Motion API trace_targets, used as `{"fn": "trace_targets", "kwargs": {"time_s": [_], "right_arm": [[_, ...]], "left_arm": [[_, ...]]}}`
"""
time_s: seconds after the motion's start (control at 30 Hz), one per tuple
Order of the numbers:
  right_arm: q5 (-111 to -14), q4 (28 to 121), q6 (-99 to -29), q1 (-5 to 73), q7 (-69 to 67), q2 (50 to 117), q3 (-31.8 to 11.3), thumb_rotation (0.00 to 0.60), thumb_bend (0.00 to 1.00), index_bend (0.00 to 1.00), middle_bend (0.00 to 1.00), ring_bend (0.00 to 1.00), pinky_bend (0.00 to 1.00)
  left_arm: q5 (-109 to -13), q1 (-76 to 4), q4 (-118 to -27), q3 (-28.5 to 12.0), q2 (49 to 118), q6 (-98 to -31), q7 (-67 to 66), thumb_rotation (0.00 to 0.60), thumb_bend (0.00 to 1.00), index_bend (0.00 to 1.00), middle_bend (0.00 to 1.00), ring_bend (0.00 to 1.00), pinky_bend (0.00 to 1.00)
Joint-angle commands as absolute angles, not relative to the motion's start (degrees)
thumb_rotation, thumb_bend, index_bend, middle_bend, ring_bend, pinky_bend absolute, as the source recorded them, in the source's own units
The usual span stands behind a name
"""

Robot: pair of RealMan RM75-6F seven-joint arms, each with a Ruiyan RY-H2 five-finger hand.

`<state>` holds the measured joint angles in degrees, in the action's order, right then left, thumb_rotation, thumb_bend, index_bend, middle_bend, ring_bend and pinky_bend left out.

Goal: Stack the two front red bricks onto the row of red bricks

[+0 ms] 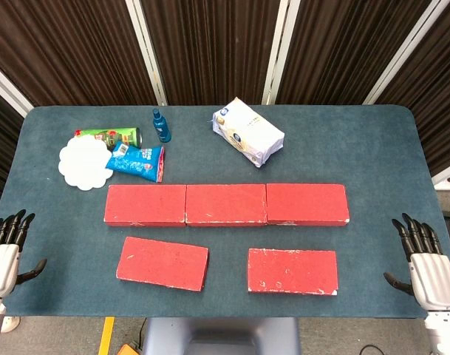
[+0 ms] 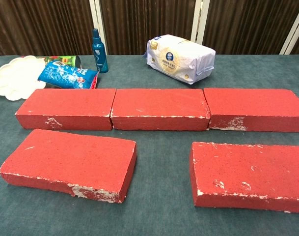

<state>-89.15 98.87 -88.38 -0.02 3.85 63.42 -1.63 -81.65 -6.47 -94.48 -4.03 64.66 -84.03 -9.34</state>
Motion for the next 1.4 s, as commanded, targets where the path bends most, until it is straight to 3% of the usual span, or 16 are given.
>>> {"fn": "trace_targets", "kwargs": {"time_s": [0.03,0.57,0.63,0.73,0.97,1.17,1.4], "right_arm": [[-89.20,98.98,-87.70,0.23,3.58,63.41,-1.39,0.600,0.00,0.04,0.03,0.04,0.00],[-87.50,99.43,-87.30,0.20,1.86,62.46,-1.97,0.600,0.00,0.04,0.03,0.04,0.00],[-87.41,99.19,-87.52,0.18,1.35,62.43,-2.16,0.600,0.00,0.04,0.03,0.04,0.00],[-87.83,98.48,-88.70,-0.12,-0.79,62.38,-2.52,0.600,0.00,0.04,0.03,0.04,0.00],[-87.74,98.21,-86.34,0.58,-1.64,61.96,-1.79,0.600,0.00,0.04,0.03,0.04,0.00],[-87.28,98.67,-83.94,1.40,-1.40,61.31,-1.25,0.600,0.00,0.04,0.03,0.04,0.00],[-88.09,98.40,-85.36,1.42,-2.41,61.55,-1.80,0.600,0.00,0.04,0.03,0.04,0.00]], "left_arm": [[-82.03,-6.42,-94.72,-3.84,64.53,-84.05,-8.59,0.600,0.24,0.00,0.00,0.00,0.05],[-80.46,-5.95,-95.50,-4.19,63.82,-84.15,-8.70,0.600,0.24,0.00,0.00,0.00,0.05],[-80.22,-6.02,-96.28,-3.68,63.48,-83.05,-8.48,0.600,0.25,0.00,0.00,0.00,0.10],[-75.77,-8.44,-102.83,-2.51,57.03,-73.37,-6.26,0.600,0.25,0.00,0.00,0.00,0.13],[-71.69,-13.82,-115.44,-2.66,46.68,-64.95,-15.39,0.600,0.24,0.00,0.00,0.00,0.09],[-66.08,-17.91,-124.28,-4.58,41.82,-64.48,-25.78,0.600,0.24,0.00,0.00,0.00,0.09],[-58.21,-24.05,-131.51,-5.06,42.60,-62.36,-36.95,0.600,0.22,0.00,0.00,0.00,0.09]]}}
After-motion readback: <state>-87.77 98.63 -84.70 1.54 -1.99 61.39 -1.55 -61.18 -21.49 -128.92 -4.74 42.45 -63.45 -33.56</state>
